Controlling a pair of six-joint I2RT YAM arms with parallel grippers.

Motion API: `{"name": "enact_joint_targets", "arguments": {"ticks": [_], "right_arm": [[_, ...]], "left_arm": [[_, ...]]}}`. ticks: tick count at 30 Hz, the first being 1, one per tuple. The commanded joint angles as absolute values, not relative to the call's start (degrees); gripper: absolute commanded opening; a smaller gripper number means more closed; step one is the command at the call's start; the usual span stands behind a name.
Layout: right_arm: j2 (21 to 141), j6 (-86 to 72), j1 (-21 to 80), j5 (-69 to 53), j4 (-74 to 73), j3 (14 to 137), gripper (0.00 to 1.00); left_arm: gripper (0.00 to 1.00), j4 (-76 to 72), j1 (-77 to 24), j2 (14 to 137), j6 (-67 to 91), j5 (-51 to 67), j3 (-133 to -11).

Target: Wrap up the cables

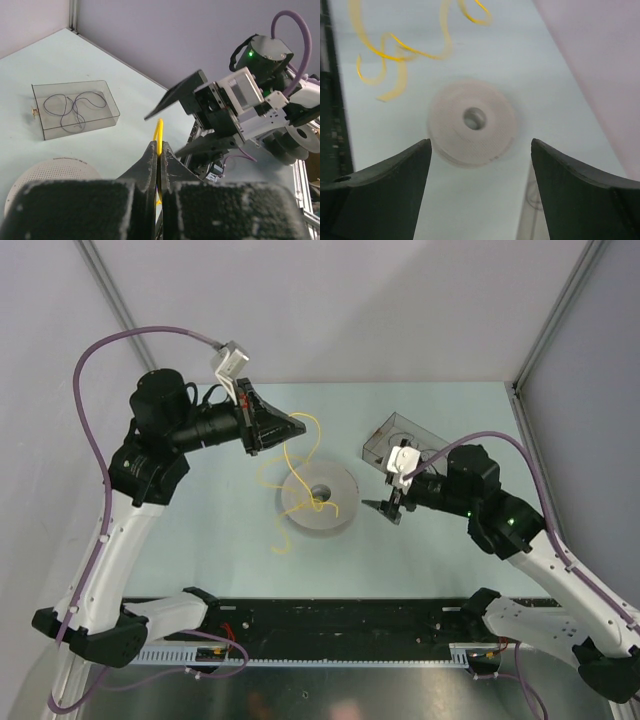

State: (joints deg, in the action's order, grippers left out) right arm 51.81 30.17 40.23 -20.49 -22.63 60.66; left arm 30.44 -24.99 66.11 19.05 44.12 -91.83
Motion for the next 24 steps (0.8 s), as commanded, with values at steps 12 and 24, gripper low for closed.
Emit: {"name": "enact_joint_targets", "arguments": {"ticks": [12, 24], "right_arm": [[55.5, 26.1, 55.2, -28.1, -16.8, 62.0, 0.63], [54.8, 22.3, 58.0, -24.2, -14.0, 62.0, 0.6]], "left_arm": [[0.0, 25.6, -24.7, 66.5, 23.0, 44.8, -91.2], [0.0, 24.1, -24.7, 66.0, 23.8, 45.5, -89.1]]}}
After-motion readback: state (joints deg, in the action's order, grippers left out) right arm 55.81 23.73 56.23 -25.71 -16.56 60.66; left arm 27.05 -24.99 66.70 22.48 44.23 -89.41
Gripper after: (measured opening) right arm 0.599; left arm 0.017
